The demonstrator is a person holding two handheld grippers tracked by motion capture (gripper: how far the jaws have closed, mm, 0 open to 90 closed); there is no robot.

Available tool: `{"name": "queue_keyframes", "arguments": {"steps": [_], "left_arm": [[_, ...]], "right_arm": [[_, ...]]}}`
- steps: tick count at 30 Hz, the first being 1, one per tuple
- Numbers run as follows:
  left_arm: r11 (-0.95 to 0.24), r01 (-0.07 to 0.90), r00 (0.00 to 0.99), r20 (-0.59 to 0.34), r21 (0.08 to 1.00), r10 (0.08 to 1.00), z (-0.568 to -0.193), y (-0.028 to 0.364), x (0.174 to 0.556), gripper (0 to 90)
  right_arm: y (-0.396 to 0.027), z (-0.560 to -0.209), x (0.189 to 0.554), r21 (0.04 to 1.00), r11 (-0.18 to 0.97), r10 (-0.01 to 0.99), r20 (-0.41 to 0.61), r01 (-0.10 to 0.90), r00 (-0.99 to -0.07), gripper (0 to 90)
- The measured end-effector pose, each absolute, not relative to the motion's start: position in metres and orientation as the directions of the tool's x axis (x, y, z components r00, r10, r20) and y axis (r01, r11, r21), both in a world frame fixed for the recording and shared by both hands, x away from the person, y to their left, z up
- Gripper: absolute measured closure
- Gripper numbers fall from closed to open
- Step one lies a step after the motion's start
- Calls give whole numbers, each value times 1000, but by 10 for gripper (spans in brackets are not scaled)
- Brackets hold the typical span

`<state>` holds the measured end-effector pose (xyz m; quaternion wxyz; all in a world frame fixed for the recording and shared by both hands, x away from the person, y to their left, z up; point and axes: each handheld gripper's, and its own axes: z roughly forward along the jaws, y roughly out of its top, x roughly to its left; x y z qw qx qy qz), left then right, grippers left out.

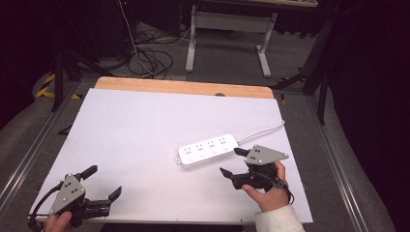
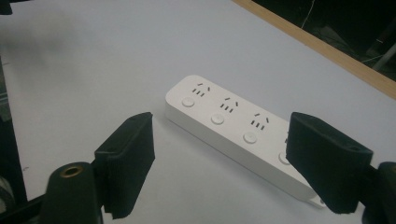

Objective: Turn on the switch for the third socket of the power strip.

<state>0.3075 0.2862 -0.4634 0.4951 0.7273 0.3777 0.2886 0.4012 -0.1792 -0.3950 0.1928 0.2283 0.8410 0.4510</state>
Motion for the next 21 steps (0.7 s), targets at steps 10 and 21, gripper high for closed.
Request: {"name": "queue_keyframes", "arguments": {"steps": [10, 21], "left_arm": [[-225, 265, 549, 45, 938, 835, -463, 286, 308, 16], [-225, 266, 550, 44, 937, 834, -463, 286, 308, 16]], "right_arm": [[-165, -385, 413, 835, 516, 540, -145, 191, -829, 238], [-150, -378, 427, 825, 531, 532, -148, 192, -834, 246]]}}
